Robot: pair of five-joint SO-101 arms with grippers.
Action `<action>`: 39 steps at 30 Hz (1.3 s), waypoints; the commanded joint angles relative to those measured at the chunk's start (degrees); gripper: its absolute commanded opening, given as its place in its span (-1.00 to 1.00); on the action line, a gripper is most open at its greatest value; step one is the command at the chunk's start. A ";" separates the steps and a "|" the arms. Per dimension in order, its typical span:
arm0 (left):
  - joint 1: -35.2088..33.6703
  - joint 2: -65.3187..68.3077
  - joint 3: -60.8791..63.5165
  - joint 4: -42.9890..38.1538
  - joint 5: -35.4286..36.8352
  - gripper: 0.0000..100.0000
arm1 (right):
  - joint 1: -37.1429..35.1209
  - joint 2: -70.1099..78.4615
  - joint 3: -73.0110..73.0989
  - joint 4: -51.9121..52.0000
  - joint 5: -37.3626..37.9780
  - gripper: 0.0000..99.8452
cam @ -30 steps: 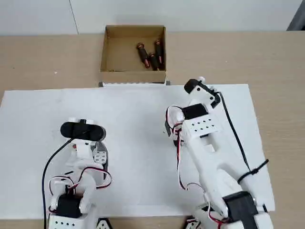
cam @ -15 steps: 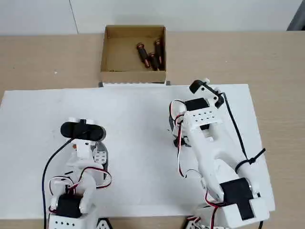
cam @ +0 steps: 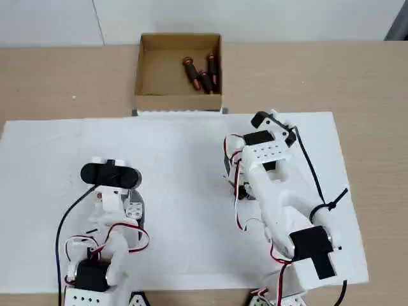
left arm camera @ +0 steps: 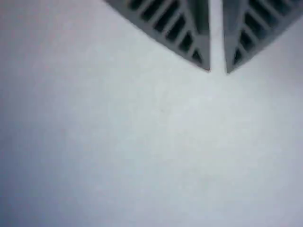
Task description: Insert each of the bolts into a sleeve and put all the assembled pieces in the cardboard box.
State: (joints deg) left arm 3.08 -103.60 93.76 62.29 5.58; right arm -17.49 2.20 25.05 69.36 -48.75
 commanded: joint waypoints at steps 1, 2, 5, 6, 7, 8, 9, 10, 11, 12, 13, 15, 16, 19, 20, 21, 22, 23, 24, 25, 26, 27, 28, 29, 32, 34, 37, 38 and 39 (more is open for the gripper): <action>-0.26 -0.53 -0.31 -1.67 0.35 -0.99 | 0.40 0.13 -1.67 -1.45 0.00 -0.81; -0.26 -0.53 -0.31 -1.67 0.35 -0.99 | 0.40 0.13 -1.67 -1.45 0.00 -0.87; -0.26 -0.53 -0.31 -1.67 0.35 -0.99 | 0.57 0.13 -1.67 -1.19 0.00 -0.98; -0.26 -0.53 -0.31 -1.67 0.35 -0.99 | 0.66 0.13 -1.67 -1.10 0.00 -0.96; -0.26 -0.53 -0.31 -1.67 0.35 -0.99 | 0.66 0.04 -1.67 -1.10 0.00 -0.99; -0.26 -0.53 -0.31 -1.67 0.35 -0.99 | 0.66 0.04 -1.67 -1.01 0.00 -1.00; -0.26 -0.53 -0.31 -1.67 0.35 -0.99 | 0.66 -0.04 -1.67 -1.01 0.00 -0.99; -0.26 -0.53 -0.31 -1.67 0.35 -0.99 | 0.66 -0.48 -1.67 -0.92 0.00 -0.99; -0.26 -0.53 -0.31 -1.67 0.35 -0.99 | 0.66 -1.54 -1.67 -0.92 0.09 -0.99; -0.26 -0.53 -0.31 -1.67 0.35 -0.99 | 0.57 -2.95 -1.67 -0.92 0.09 -0.99; -0.26 -0.53 -0.31 -1.67 0.35 -0.99 | 0.48 -4.79 -1.67 -0.92 0.26 -0.99; -0.26 -0.53 -0.31 -1.67 0.35 -0.99 | 0.40 -9.27 -1.67 -0.92 2.37 -0.99; -0.26 -0.53 -0.31 -1.67 0.35 -0.99 | 0.40 -12.00 -1.67 -0.92 3.52 -0.99; -0.26 -0.53 -0.31 -1.67 0.35 -0.99 | 0.40 -20.09 -1.67 -0.84 7.47 -0.99; -0.26 -0.53 -0.40 -1.67 0.35 -0.99 | 0.40 -22.81 -1.67 -0.84 8.79 -0.99; -0.26 -0.53 -0.40 -1.67 0.35 -0.99 | 0.40 -25.36 -1.67 -0.84 9.93 -0.99; -0.26 -0.53 -0.40 -1.58 0.18 -0.99 | 0.40 -28.00 -1.67 -0.75 10.90 -0.99; -0.26 -0.53 -0.66 -1.41 0.09 -0.99 | 0.40 -30.37 -1.67 0.04 12.04 -0.99; -0.26 -0.53 -1.19 -1.32 0.09 -0.99 | 0.40 -32.40 -1.67 1.01 13.19 -0.99; -0.26 -0.44 -1.98 -1.05 0.09 -0.99 | 0.40 -34.15 -1.67 2.07 14.33 -0.99; -0.09 -0.44 -2.68 -0.26 0.09 -0.99 | 0.40 -35.47 -1.67 3.56 15.21 -0.99; 0.00 -0.44 -3.30 0.62 0.09 -0.99 | 0.40 -36.26 -1.67 5.14 15.74 -0.99; -0.09 -0.44 -3.74 1.58 0.09 -0.99 | 0.48 -36.97 -1.67 6.90 16.35 -0.99; -0.18 -0.44 -4.00 2.64 0.09 -0.99 | 0.48 -37.49 -1.67 8.66 16.79 -0.99; -0.26 -0.44 -5.93 4.66 0.09 -0.99 | 0.75 -38.02 -1.67 12.88 16.62 -0.99; -0.26 -0.35 -8.84 4.84 0.18 -0.99 | 0.84 -38.29 -1.58 14.64 16.44 -0.99; -0.18 -0.09 -12.79 5.27 0.00 -0.99 | 0.84 -38.55 -1.49 15.69 16.35 -0.99; -0.18 0.62 -13.76 5.80 -0.26 -0.99 | 0.84 -38.55 -1.41 15.69 16.35 -0.99; -0.18 2.02 -14.73 6.51 -0.79 -0.99 | 0.84 -38.55 -1.41 15.96 16.35 -0.99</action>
State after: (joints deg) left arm 3.08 -103.52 83.47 67.65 5.58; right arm -17.05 -34.29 25.14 84.66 -32.84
